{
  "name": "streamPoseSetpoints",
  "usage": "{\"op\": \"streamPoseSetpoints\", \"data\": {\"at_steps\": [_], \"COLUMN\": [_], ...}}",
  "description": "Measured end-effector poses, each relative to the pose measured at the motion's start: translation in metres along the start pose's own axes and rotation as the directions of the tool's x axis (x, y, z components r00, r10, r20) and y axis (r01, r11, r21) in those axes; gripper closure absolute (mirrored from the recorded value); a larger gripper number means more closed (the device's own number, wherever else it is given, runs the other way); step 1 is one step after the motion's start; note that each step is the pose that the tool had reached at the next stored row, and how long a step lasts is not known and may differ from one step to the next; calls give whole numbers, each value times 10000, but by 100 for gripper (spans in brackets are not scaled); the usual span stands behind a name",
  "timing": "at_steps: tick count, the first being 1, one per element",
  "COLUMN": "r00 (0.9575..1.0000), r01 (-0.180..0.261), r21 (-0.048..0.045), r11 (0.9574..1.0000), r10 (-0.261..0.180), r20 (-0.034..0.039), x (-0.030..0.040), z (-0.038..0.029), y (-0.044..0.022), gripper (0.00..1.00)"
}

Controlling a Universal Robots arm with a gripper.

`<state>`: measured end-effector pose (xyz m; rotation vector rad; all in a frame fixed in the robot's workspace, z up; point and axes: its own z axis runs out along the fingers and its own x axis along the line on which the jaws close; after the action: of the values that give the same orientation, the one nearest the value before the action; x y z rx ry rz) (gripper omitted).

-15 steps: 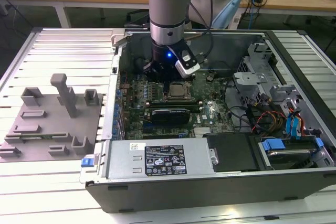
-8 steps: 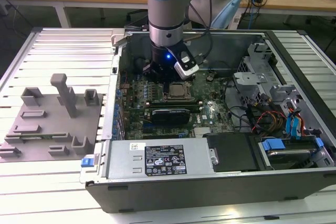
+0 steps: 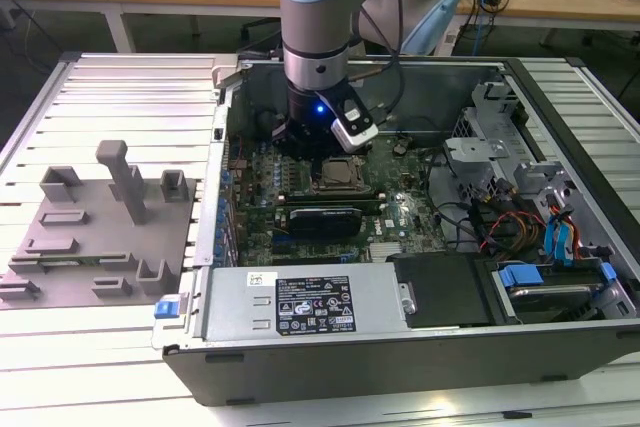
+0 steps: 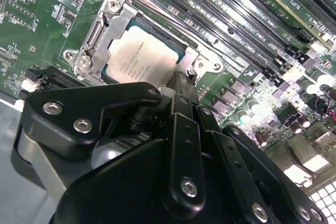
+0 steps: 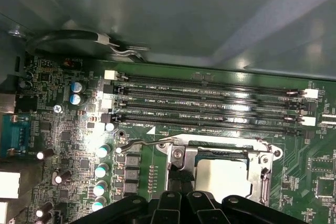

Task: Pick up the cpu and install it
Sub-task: 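Close the cpu cover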

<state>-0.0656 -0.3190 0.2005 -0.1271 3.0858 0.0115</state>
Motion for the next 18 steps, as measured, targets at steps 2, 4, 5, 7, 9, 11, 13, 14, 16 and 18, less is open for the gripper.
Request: {"op": "streamPoseSetpoints", "data": {"at_steps": [2,4,5,7,9,11,13,14,16,18], "r00": [10000,10000,10000,10000,10000,10000,10000,10000,10000,10000], "r01": [1,0,0,0,0,-1,-1,-2,-1,0], "r21": [-2,-3,-3,-3,-4,-8,-10,-11,-9,-10], "r11": [10000,10000,10000,10000,10000,10000,10000,10000,10000,10000], "r10": [-1,0,0,0,0,1,1,2,1,0], "r20": [2,3,3,3,7,3,4,4,3,3], "x": [1,1,1,1,1,-83,-121,-121,-116,-110], "z": [9,10,10,10,-2,-118,-122,-122,-122,-116], "y": [0,0,0,0,-21,-79,-82,-82,-90,-98], "gripper": [89,89,89,89,89,89,89,89,89,89]}}
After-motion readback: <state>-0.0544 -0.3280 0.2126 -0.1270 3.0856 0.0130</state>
